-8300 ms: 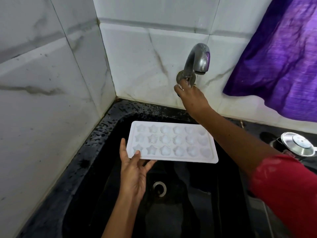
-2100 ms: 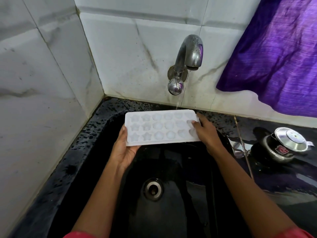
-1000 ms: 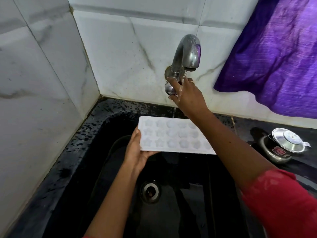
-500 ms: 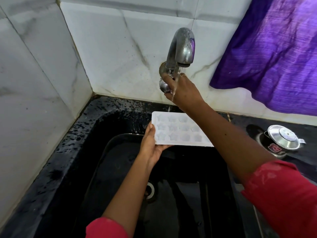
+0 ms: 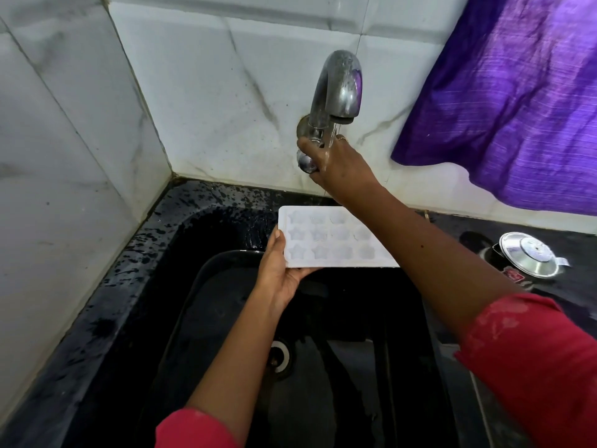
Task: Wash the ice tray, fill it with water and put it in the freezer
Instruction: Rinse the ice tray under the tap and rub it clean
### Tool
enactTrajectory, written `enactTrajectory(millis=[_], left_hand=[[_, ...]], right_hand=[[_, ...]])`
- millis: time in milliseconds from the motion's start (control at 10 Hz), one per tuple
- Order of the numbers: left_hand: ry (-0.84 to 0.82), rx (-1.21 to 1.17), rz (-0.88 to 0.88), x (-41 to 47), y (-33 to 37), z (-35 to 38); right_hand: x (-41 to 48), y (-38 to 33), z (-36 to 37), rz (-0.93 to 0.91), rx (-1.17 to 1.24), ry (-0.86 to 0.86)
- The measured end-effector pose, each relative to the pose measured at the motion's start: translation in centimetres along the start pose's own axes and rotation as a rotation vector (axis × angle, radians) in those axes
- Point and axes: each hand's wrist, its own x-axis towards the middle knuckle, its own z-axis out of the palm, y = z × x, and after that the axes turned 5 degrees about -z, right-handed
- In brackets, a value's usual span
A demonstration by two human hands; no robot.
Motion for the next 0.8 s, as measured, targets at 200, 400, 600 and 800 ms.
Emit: enactTrajectory(millis=[200,400,600,800], left_hand=[[0.013,-0.025,0.031,-0.1,1.0,-1.3],[0.052,0.004,0.106,-0.5,2.8,-2.8],[0.099,0.006,0.168,-1.6,5.3,-4.7],[0.164,0.043,0.196,-2.6,8.0,-7.1]], right_hand=[[0.1,0.0,0.1,-0.020,-0.067,-0.005],[0.2,0.0,0.1,0.059,0.080,-0.018],[-0.1,0.0,0.1,0.093,0.088,-0.036],[0.3,-0.4,-0.3,0.159,0.180,-0.039]])
